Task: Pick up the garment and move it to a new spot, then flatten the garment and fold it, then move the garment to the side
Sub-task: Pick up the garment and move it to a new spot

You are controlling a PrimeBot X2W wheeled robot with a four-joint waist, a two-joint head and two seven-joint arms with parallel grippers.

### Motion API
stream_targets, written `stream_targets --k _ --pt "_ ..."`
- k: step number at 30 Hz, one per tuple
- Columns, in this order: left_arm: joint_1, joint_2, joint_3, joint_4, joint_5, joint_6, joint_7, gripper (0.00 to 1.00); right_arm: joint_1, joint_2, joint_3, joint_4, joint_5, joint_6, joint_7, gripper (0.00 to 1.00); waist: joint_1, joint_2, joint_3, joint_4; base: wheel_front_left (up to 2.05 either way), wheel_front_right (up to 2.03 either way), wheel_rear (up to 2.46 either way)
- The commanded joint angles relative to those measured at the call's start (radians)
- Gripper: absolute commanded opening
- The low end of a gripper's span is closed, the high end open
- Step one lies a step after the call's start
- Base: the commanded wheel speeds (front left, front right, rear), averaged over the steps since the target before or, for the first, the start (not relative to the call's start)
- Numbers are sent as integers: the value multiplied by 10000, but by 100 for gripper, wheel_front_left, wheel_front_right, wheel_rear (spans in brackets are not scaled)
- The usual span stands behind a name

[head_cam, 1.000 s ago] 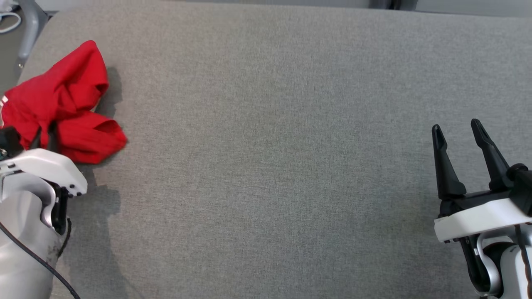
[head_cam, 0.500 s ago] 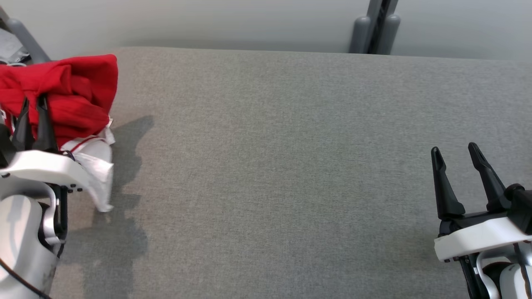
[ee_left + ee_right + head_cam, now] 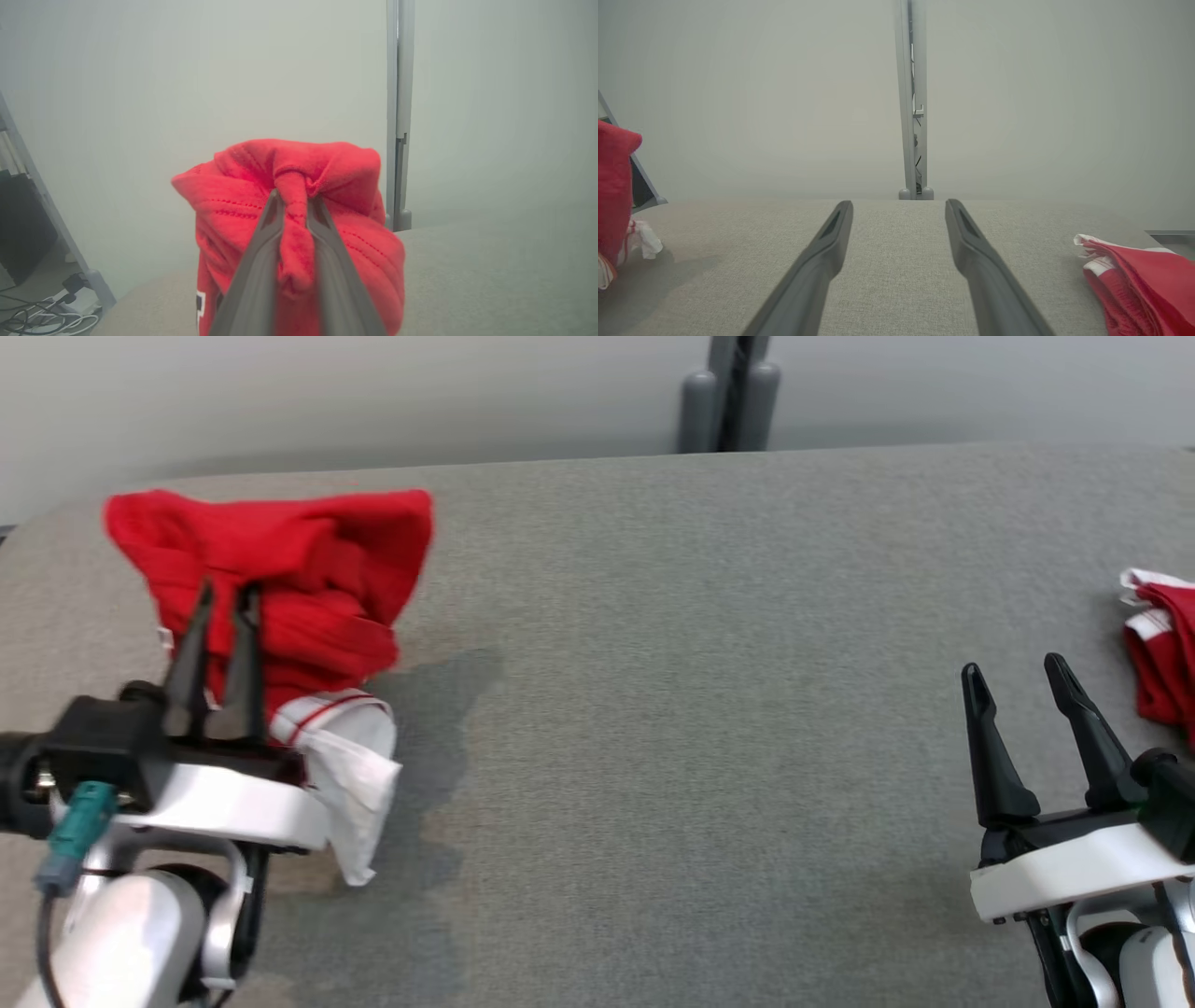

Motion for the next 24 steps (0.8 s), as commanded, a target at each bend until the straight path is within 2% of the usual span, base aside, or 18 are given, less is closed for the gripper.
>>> stream_targets --k 1,5,10,18,24 --pt "-87 -81 -183 -165 94 -16 133 0 -124 -26 16 -22 76 -3 -112 100 0 -1 275 -532 0 0 0" --pt "-443 -299 -745 -134 206 -285 377 0 -206 -23 64 69 219 -3 -220 100 0 -1 502 -1043 0 0 0" --pt "-1107 -855 -1817 555 343 -978 650 0 -351 -22 210 353 440 -3 -463 100 0 -1 859 -1931 0 0 0" --pt "-2084 -1991 -3234 2262 549 -1906 826 0 -550 -22 347 868 823 -3 -911 100 0 -1 1423 -3123 0 0 0" --pt "-2439 -2657 -3657 3929 285 -2395 641 0 -639 -22 520 1182 1013 -3 -1194 100 0 -1 1708 -3547 0 0 0"
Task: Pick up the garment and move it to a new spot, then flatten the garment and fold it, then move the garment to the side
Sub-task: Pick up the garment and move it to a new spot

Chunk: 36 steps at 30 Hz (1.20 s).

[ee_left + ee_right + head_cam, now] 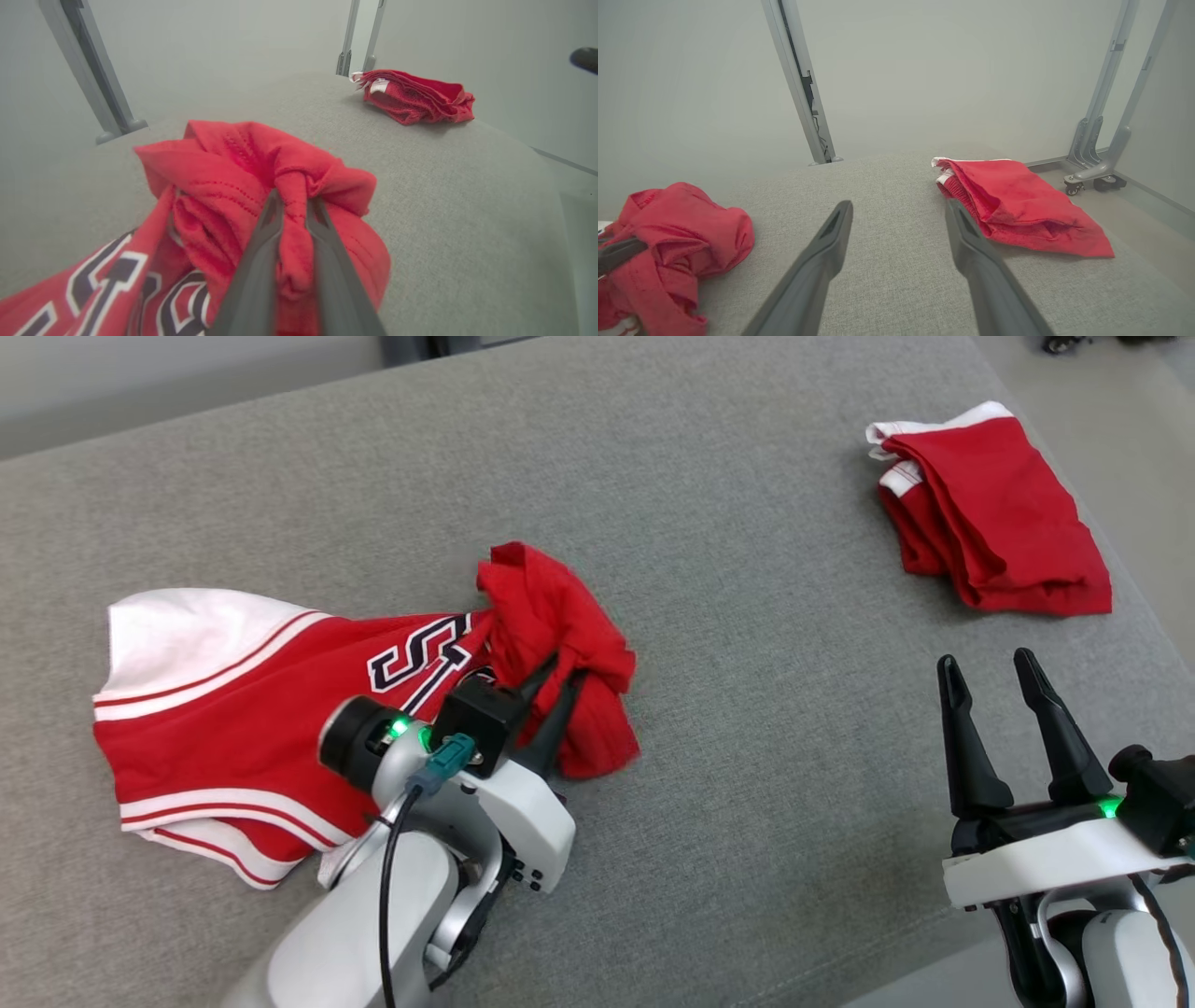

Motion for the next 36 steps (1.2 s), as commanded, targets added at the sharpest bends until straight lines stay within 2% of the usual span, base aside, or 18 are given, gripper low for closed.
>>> stream_targets --k 1,2,3,9,17,23,24,28,36 --pt "-163 -114 -24 226 -149 -153 -119 16 -130 -18 -4 60 54 -3 -120 100 0 -1 178 -155 0 0 0" --pt "-224 -164 -23 478 -181 -218 -152 48 -139 -18 -4 93 68 -3 -134 100 0 -1 209 -158 0 0 0" --pt "-296 -226 -34 669 -214 -293 -278 100 -141 -20 -4 136 86 -3 -177 100 0 -1 227 -153 0 0 0" --pt "-534 -561 189 1323 -474 -568 -1287 100 -247 -20 -140 268 -34 -3 -230 100 0 -1 175 189 0 0 0" --pt "-467 -449 1101 845 -546 -287 -2524 100 -261 -23 -362 88 -353 -4 13 100 0 -1 -229 1026 0 0 0" --pt "24 -41 2468 -97 -384 188 -2671 100 -70 -24 -494 -98 -629 -4 236 100 0 -1 -572 1699 0 0 0" --pt "24 -41 2468 -97 -384 188 -2671 100 -70 -24 -494 -98 -629 -4 236 100 0 -1 -572 1699 0 0 0" --pt "729 233 3505 -860 -83 372 -2661 100 34 -24 -558 -223 -787 -4 395 100 0 -1 -790 2060 0 0 0" --pt "2374 537 5110 -1967 412 133 -2665 100 338 -26 -565 -346 -1041 -4 667 100 0 -1 -1315 2538 0 0 0"
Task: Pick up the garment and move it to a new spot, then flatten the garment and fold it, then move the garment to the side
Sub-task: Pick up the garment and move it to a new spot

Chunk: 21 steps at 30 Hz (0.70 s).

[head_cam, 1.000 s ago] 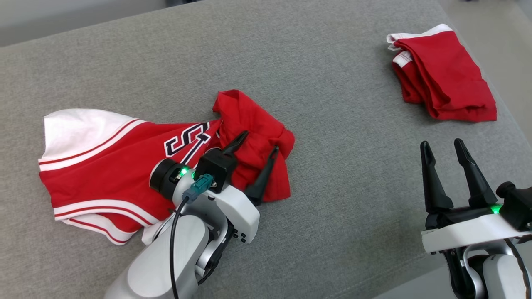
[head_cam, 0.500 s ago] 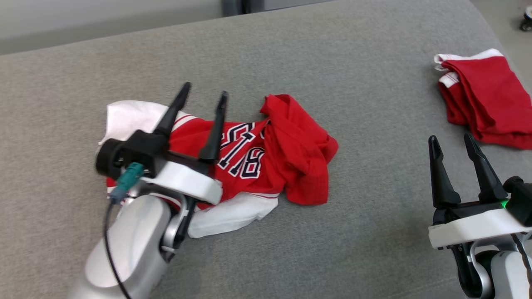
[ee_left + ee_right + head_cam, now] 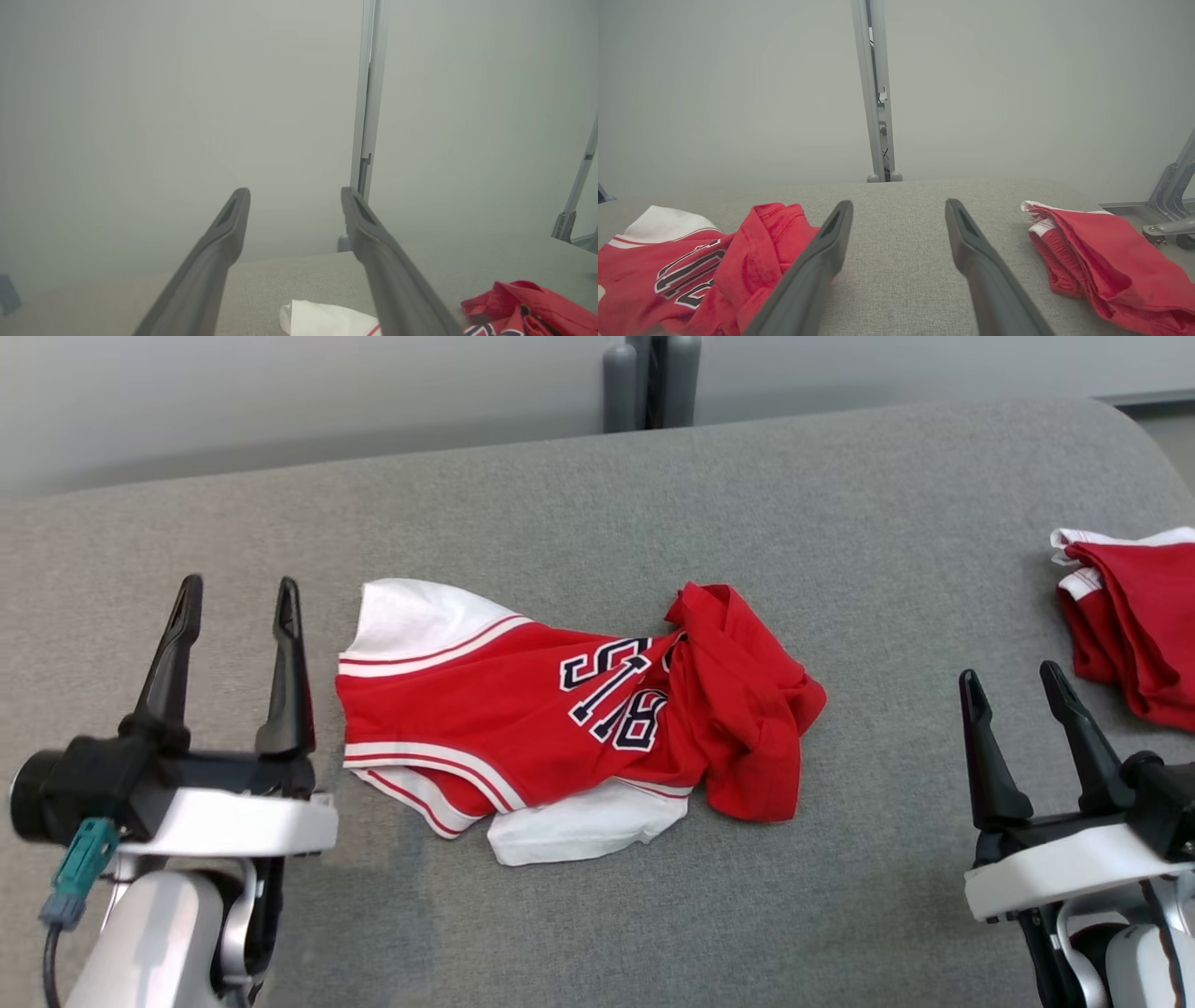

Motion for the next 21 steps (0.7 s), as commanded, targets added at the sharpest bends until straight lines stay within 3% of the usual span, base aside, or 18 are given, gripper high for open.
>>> stream_targets --k 1,10,21 --pt "364 34 275 -252 138 -63 -30 100 182 -34 -13 -44 -103 -4 81 100 0 -1 -240 197 0 0 0" --pt "2372 171 576 -895 451 -54 -19 100 664 -35 35 -58 -203 -4 298 100 0 -1 -1127 489 0 0 0" --pt "3432 142 215 -1220 383 229 737 100 1353 -35 89 -425 -257 -4 651 100 0 -1 -1964 599 0 0 0"
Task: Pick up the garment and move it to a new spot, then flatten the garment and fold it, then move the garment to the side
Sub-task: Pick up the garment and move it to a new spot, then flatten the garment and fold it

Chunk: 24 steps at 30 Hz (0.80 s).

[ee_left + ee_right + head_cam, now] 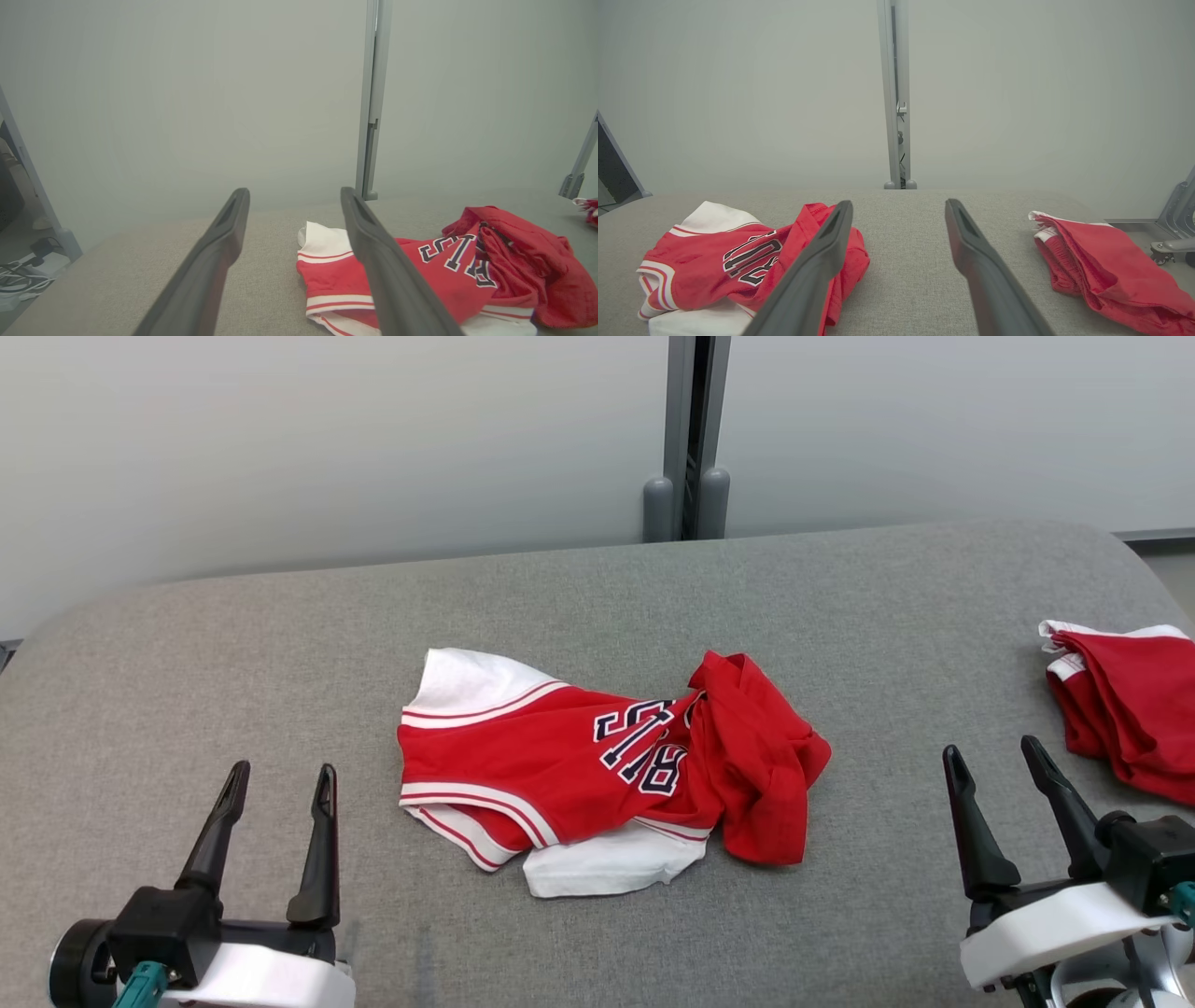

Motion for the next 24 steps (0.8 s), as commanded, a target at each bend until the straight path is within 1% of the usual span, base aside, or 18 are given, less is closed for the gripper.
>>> stream_targets --k 1,11,24 --pt "113 52 -22 -52 -5 65 83 100 139 -33 -31 -94 22 -4 74 100 0 -1 -118 20 0 0 0" --pt "388 61 -189 -124 -69 160 454 100 402 -33 -127 -263 90 -4 215 100 0 -1 -344 -2 0 0 0" --pt "337 103 -246 -8 -154 253 576 100 432 -33 -18 -222 177 -4 223 100 0 -1 -412 -62 0 0 0"
